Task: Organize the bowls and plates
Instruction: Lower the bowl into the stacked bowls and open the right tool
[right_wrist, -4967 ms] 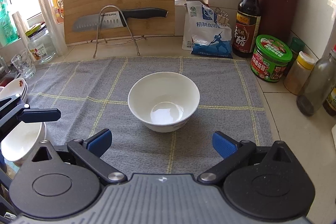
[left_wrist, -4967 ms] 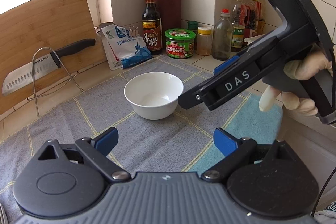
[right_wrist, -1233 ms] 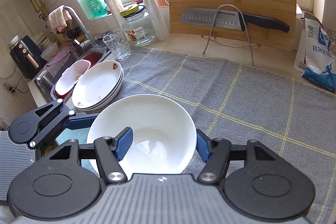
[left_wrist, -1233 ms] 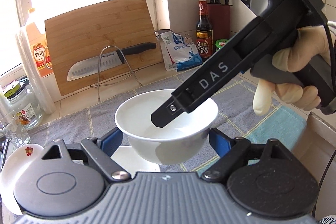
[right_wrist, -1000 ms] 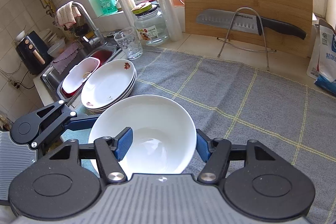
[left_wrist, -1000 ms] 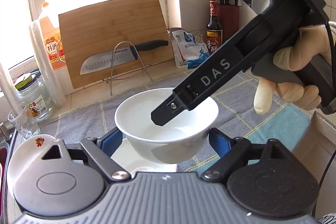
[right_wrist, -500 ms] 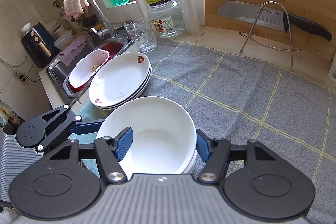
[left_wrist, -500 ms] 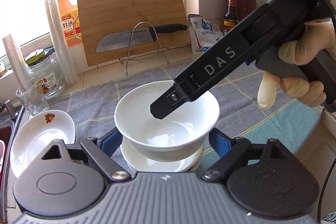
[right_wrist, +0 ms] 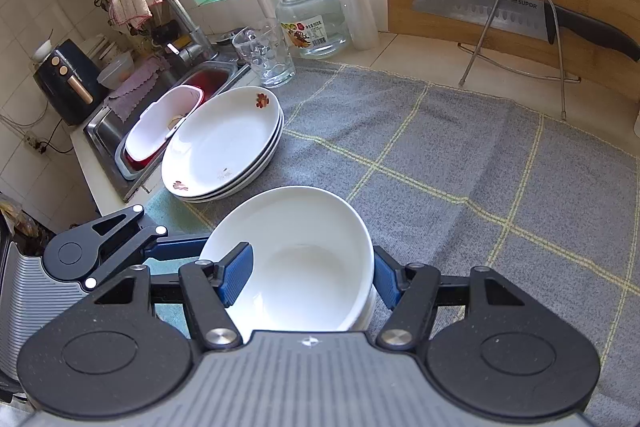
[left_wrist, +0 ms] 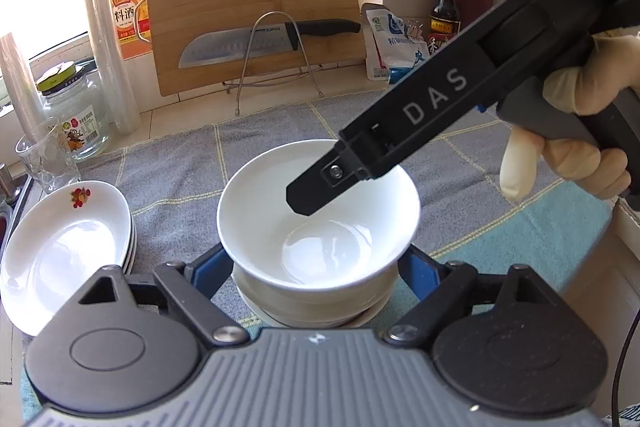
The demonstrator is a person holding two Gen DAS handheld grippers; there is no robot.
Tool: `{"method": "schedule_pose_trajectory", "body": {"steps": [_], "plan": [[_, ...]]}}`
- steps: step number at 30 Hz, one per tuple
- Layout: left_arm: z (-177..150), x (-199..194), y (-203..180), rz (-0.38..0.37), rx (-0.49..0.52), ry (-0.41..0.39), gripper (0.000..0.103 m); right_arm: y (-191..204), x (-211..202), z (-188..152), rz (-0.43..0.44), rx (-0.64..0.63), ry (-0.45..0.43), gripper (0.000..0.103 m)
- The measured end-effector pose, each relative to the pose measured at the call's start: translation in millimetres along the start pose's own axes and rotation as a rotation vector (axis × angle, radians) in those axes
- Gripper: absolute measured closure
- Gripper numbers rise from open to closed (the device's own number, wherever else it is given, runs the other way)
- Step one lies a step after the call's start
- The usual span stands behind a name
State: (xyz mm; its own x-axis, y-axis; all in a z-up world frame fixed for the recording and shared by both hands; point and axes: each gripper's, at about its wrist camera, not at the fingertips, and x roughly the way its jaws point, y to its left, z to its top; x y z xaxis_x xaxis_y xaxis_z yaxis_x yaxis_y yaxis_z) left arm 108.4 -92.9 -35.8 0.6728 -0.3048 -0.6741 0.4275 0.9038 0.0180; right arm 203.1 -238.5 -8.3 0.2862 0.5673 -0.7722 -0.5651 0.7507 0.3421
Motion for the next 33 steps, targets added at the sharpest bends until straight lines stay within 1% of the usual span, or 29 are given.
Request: {"method": "schedule_pose_trajectory", "body": {"steps": [11,18,19,22,28,33], "plan": [[-1,3,3,-0.007,0.007,0.016,0.014,-1,6,-1,-0.002,0.0,0.013,0.034],[-2,4,2,-0.013,0.005,0.018,0.011,1,8,-2,-0.019,-0.02,0.017,0.033],[-2,4,3,-0.015,0.005,0.018,0.01,2,8,-3,-0.023,-0.026,0.014,0.029],[-4,3,5,-0.035,-0.001,0.012,0.008,5,6,-3,-0.019,-0.045,0.006,0.023],[-8,-6,13,-0.065,0.001,-0.007,0.005,11,2,-5,-0.046,-0.087,-0.013,0.01],[-16,-12,21,-0.11,0.04,-0.028,0.005,18,-8,-14,-0.051,-0.13,-0.046,0.004]]}}
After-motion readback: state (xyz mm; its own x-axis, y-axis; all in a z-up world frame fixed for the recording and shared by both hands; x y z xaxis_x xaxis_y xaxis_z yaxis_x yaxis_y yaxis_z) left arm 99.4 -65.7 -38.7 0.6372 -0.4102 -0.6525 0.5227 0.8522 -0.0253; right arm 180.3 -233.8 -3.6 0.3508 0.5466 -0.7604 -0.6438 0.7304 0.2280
